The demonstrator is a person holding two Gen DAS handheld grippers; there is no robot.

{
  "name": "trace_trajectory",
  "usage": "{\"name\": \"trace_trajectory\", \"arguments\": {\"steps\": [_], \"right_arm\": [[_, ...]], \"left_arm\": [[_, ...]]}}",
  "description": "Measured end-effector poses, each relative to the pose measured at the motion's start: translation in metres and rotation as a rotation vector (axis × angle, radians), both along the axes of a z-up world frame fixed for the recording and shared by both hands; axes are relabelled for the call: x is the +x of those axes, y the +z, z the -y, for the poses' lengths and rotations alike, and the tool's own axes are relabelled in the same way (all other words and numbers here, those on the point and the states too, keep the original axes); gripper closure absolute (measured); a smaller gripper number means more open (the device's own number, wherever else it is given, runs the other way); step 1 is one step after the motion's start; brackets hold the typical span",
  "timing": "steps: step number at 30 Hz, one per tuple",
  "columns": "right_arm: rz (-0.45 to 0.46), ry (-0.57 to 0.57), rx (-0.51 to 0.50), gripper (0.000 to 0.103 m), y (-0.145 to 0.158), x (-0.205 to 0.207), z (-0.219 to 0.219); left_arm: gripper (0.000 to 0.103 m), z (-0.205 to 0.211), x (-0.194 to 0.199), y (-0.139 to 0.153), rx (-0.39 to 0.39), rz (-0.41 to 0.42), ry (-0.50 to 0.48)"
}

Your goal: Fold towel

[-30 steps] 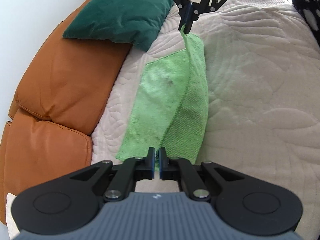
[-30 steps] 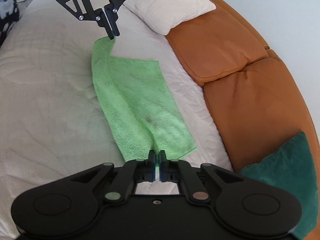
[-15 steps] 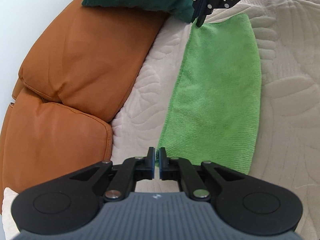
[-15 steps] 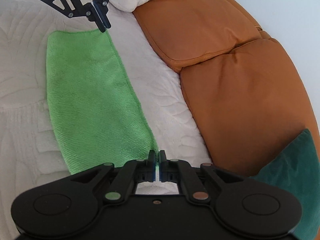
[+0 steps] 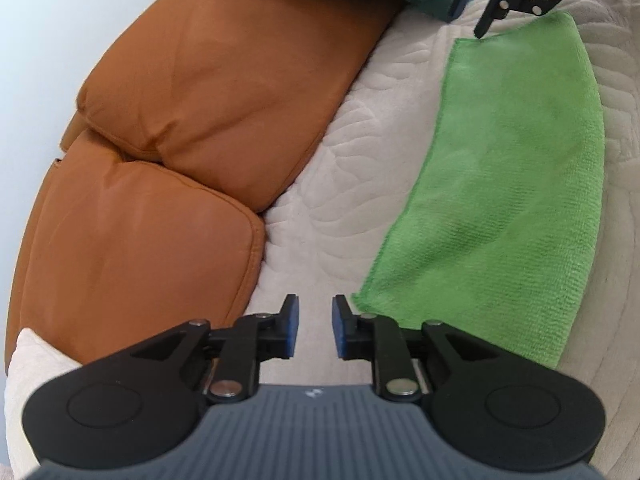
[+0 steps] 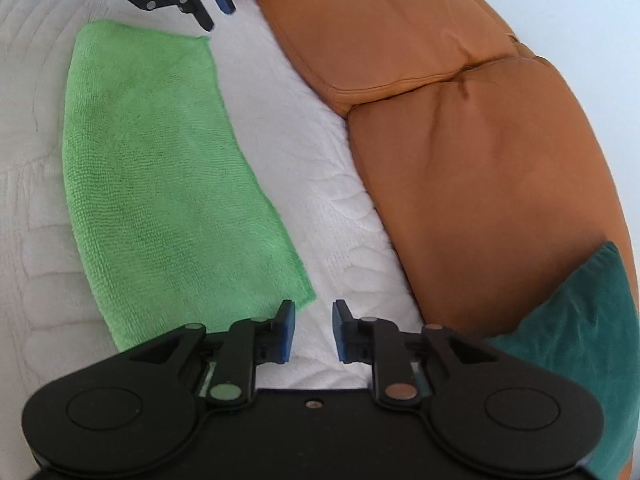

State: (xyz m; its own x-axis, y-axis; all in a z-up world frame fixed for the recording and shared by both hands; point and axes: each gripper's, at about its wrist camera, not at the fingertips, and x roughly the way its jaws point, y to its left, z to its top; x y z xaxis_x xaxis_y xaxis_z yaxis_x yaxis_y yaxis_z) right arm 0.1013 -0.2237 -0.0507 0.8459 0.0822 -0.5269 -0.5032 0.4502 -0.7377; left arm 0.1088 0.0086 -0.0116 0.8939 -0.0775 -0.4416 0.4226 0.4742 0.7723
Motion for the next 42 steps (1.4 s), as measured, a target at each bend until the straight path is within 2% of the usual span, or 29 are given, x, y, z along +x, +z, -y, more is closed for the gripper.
{"name": "trace_trajectory", "arguments": {"steps": [2, 4, 5, 8, 10, 12, 14, 15, 17, 20, 23, 25, 27, 29, 30, 33, 34, 35, 36, 37, 38, 39, 40, 41, 42], "right_arm": [[-0.012, -0.023, 0.098, 0.083, 0.017, -0.004, 0.004], [-0.037, -0.029, 0.181, 0.083, 0.026, -0.006, -0.003], [-0.040, -0.031, 0.202, 0.083, 0.027, -0.006, -0.008], [-0.045, -0.039, 0.195, 0.083, 0.018, -0.001, -0.025], [-0.102, -0.052, 0.204, 0.083, 0.008, 0.004, -0.031], [-0.125, -0.060, 0.188, 0.083, -0.003, 0.005, -0.031], [-0.100, -0.055, 0.193, 0.083, -0.006, 0.000, -0.029], [-0.091, -0.066, 0.216, 0.083, -0.003, -0.003, -0.028], [-0.090, -0.088, 0.331, 0.083, 0.016, -0.013, -0.022], [-0.139, -0.053, 0.418, 0.083, 0.030, -0.036, -0.020], [-0.171, -0.022, 0.391, 0.083, 0.019, -0.055, -0.021], [-0.199, -0.028, 0.351, 0.083, 0.005, -0.055, -0.022], [-0.204, -0.030, 0.320, 0.083, -0.010, -0.055, -0.023], [-0.194, -0.033, 0.341, 0.083, -0.007, -0.057, -0.022], [-0.196, -0.042, 0.365, 0.083, 0.001, -0.057, -0.021], [-0.168, -0.072, 0.462, 0.083, 0.028, -0.062, -0.016], [-0.161, -0.093, 0.506, 0.082, 0.039, -0.064, -0.015], [-0.163, -0.121, 0.559, 0.079, 0.052, -0.064, -0.014], [-0.177, -0.137, 0.595, 0.078, 0.061, -0.063, -0.014], [-0.208, -0.138, 0.625, 0.077, 0.068, -0.060, -0.015], [-0.261, -0.120, 0.655, 0.077, 0.079, -0.051, -0.018], [-0.308, -0.091, 0.665, 0.077, 0.088, -0.042, -0.022], [-0.374, -0.037, 0.634, 0.071, 0.096, -0.028, -0.030], [-0.459, 0.047, 0.559, 0.065, 0.102, -0.011, -0.043], [-0.524, 0.123, 0.473, 0.066, 0.104, 0.001, -0.054]], "left_arm": [[0.080, -0.005, -0.005, 0.014, -0.085, 0.002, 0.010], [0.080, -0.004, -0.016, 0.023, -0.194, -0.066, -0.032], [0.080, -0.001, -0.020, 0.022, -0.221, -0.100, -0.048], [0.080, 0.010, -0.030, 0.009, -0.247, -0.183, -0.065], [0.080, 0.015, -0.034, -0.005, -0.241, -0.238, -0.061], [0.080, 0.015, -0.032, -0.018, -0.219, -0.261, -0.033], [0.080, 0.009, -0.031, -0.024, -0.248, -0.270, -0.023], [0.080, 0.007, -0.030, -0.021, -0.264, -0.275, -0.014], [0.080, 0.002, -0.032, -0.005, -0.344, -0.265, 0.009], [0.080, -0.005, -0.046, 0.010, -0.452, -0.282, -0.008], [0.080, -0.002, -0.056, -0.001, -0.428, -0.317, -0.004], [0.080, -0.001, -0.060, -0.017, -0.379, -0.334, 0.018], [0.080, -0.002, -0.060, -0.026, -0.368, -0.327, 0.016], [0.080, -0.003, -0.062, -0.023, -0.373, -0.320, 0.011], [0.080, -0.005, -0.063, -0.017, -0.399, -0.326, 0.021], [0.079, -0.022, -0.063, 0.011, -0.572, -0.347, 0.070], [0.071, -0.031, -0.063, 0.017, -0.649, -0.360, 0.104], [0.053, -0.040, -0.063, 0.024, -0.742, -0.377, 0.148], [0.042, -0.050, -0.062, 0.030, -0.835, -0.394, 0.193], [0.033, -0.067, -0.061, 0.031, -0.999, -0.460, 0.251], [0.033, -0.082, -0.060, 0.027, -1.149, -0.537, 0.292], [0.033, -0.090, -0.059, 0.023, -1.234, -0.588, 0.316], [0.033, -0.099, -0.061, 0.014, -1.340, -0.649, 0.360], [0.033, -0.105, -0.063, 0.006, -1.421, -0.681, 0.388], [0.033, -0.107, -0.066, 0.000, -1.470, -0.690, 0.405]]}}
